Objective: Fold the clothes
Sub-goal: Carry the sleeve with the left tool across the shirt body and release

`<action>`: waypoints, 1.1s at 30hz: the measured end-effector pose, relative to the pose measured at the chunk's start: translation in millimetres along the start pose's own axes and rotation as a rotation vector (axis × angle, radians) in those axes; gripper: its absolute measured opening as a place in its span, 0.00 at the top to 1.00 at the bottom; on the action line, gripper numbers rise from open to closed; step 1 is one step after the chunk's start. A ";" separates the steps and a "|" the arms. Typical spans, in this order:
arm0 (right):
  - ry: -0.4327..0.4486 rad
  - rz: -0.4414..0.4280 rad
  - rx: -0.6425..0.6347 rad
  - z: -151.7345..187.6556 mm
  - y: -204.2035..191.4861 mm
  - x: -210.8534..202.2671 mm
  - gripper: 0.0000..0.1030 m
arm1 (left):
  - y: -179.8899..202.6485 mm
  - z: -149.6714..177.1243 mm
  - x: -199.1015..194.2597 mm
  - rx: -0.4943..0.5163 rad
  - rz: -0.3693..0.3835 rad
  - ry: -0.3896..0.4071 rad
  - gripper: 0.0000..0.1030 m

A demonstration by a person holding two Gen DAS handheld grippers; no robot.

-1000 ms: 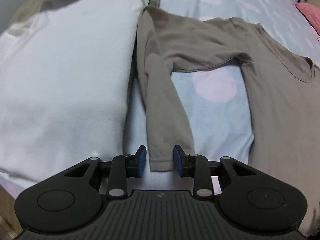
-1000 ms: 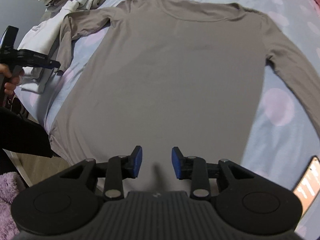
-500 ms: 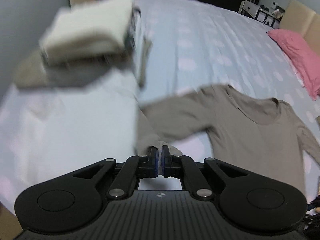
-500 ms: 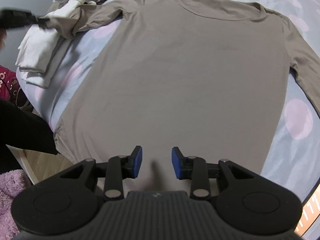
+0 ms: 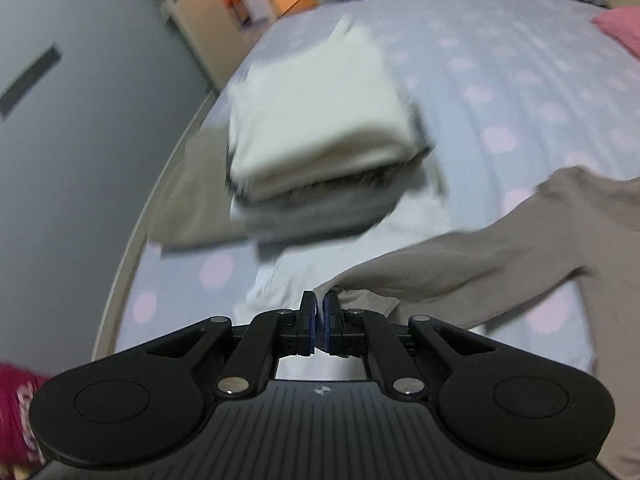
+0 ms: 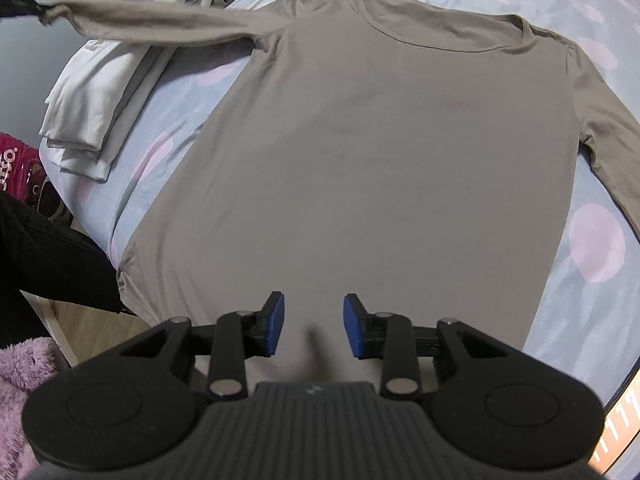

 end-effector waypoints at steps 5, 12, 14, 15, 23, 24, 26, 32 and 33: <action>-0.001 0.015 0.023 1.1 6.2 0.7 0.65 | -27.7 31.9 30.4 -0.129 -0.002 -0.057 0.78; -0.018 0.020 0.008 2.5 7.1 6.3 0.65 | -46.7 46.6 20.6 -0.358 0.082 0.010 0.63; -0.015 0.023 -0.004 2.4 6.2 5.9 0.65 | -51.6 51.6 22.2 -0.435 0.111 0.024 0.63; -0.014 0.024 -0.008 2.3 5.6 5.5 0.65 | -53.3 54.7 22.9 -0.478 0.128 0.031 0.63; -0.022 0.019 -0.026 4.3 1.3 7.0 0.64 | -53.6 83.2 28.8 -0.834 0.311 0.067 0.63; -0.021 0.019 -0.029 4.6 0.9 6.9 0.64 | -54.0 84.8 31.3 -0.858 0.316 0.071 0.63; -0.018 0.019 -0.033 5.1 0.5 6.0 0.64 | -56.1 89.1 38.0 -0.930 0.317 0.078 0.63; -0.006 0.027 -0.041 7.1 0.9 3.2 0.64 | -58.2 94.0 48.4 -1.095 0.390 0.153 0.81; -0.007 0.028 -0.042 7.6 1.0 3.3 0.64 | -59.3 90.2 45.3 -1.091 0.389 0.169 0.87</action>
Point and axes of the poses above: each gripper's, at about its wrist camera, not at the fingertips, and x roughly the way its jaws point, y to its right, z to its underside, the point moved 9 cm from there along x, roughly the way its jaws point, and after that the axes turned 11 degrees about z, right-handed, at the moved point
